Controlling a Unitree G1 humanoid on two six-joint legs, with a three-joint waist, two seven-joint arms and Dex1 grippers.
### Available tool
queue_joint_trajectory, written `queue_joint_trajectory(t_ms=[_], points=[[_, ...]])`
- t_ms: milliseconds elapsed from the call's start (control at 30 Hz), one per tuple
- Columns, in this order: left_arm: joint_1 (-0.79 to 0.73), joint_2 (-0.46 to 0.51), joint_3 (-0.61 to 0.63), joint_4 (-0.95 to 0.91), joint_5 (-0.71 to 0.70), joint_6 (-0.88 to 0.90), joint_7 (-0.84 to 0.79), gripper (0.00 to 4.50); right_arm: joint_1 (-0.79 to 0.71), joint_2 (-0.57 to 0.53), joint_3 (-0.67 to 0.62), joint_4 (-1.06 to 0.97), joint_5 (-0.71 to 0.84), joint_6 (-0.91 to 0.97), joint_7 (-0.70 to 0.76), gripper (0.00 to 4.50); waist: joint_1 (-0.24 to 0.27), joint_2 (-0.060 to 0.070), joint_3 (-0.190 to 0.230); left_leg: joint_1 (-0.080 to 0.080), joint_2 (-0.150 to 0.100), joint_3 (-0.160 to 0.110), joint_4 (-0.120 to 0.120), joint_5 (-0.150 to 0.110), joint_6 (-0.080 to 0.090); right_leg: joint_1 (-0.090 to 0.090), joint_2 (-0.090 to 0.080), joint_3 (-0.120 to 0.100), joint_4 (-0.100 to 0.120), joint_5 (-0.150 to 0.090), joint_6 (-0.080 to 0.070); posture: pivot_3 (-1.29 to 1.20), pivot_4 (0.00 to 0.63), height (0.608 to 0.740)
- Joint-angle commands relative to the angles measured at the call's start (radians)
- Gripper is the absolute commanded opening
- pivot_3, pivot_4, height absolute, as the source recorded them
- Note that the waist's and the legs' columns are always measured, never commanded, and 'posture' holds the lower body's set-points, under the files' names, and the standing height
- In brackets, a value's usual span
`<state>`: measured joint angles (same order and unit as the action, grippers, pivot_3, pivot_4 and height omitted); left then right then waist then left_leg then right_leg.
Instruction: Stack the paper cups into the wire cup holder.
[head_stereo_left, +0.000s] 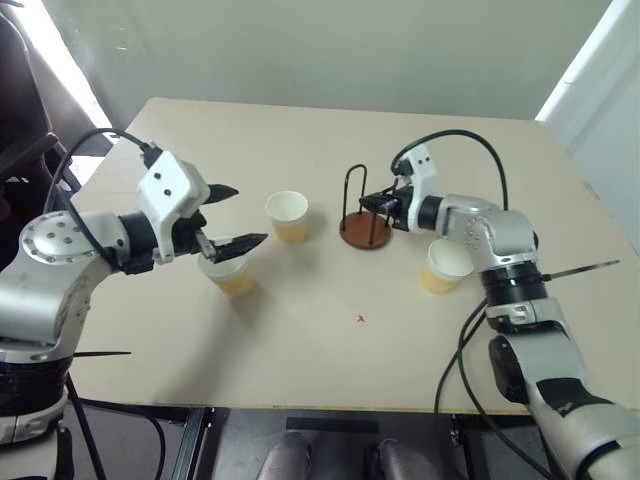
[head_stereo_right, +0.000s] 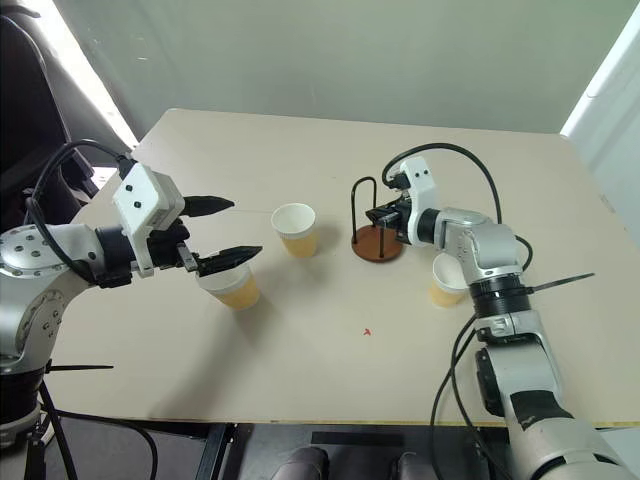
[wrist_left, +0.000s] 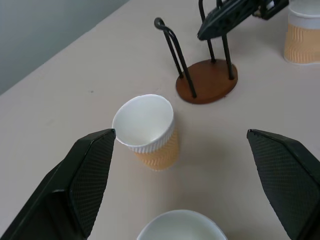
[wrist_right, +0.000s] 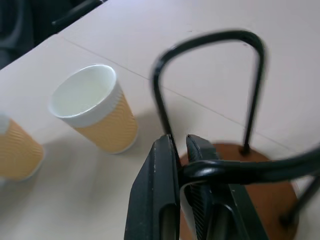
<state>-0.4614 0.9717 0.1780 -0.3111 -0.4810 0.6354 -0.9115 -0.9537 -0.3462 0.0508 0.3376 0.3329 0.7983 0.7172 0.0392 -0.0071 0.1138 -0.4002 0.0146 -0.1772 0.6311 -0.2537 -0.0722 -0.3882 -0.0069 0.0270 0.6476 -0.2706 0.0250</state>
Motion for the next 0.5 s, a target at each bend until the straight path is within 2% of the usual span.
queue_joint_trajectory(t_ms=[33,167,333,500], points=[[-0.01,0.049,-0.003,-0.039,-0.033,-0.022,-0.096,4.5,0.051,-0.056,0.033,-0.184,0.057,0.059,0.105,0.01,0.001,0.0,0.0,0.0,0.0,0.0,0.0,0.0,0.0,0.0,0.0,0.0,0.0,0.0,0.0,0.0,0.15,0.74],[-0.003,0.093,-0.002,-0.046,-0.092,-0.033,-0.233,4.5,0.162,-0.161,0.07,-0.434,0.15,0.143,0.229,0.01,0.005,0.0,0.0,-0.001,0.0,0.003,0.0,0.0,-0.001,0.0,0.001,0.0,-0.001,0.0,0.0,0.0,0.15,0.74],[0.017,0.126,-0.034,-0.064,-0.123,-0.061,-0.362,4.5,0.303,-0.268,0.102,-0.649,0.24,0.181,0.331,0.01,0.005,-0.001,0.0,0.0,0.001,0.006,0.0,0.0,-0.001,0.001,0.001,0.0,0.0,0.0,0.0,0.0,0.15,0.74],[0.009,0.129,-0.112,-0.075,-0.099,-0.082,-0.429,4.5,0.385,-0.32,0.143,-0.704,0.244,0.132,0.383,0.01,0.004,-0.002,-0.001,0.005,0.002,0.007,0.002,0.0,-0.001,0.004,0.001,0.001,-0.001,0.0,0.0,0.0,0.15,0.74]])
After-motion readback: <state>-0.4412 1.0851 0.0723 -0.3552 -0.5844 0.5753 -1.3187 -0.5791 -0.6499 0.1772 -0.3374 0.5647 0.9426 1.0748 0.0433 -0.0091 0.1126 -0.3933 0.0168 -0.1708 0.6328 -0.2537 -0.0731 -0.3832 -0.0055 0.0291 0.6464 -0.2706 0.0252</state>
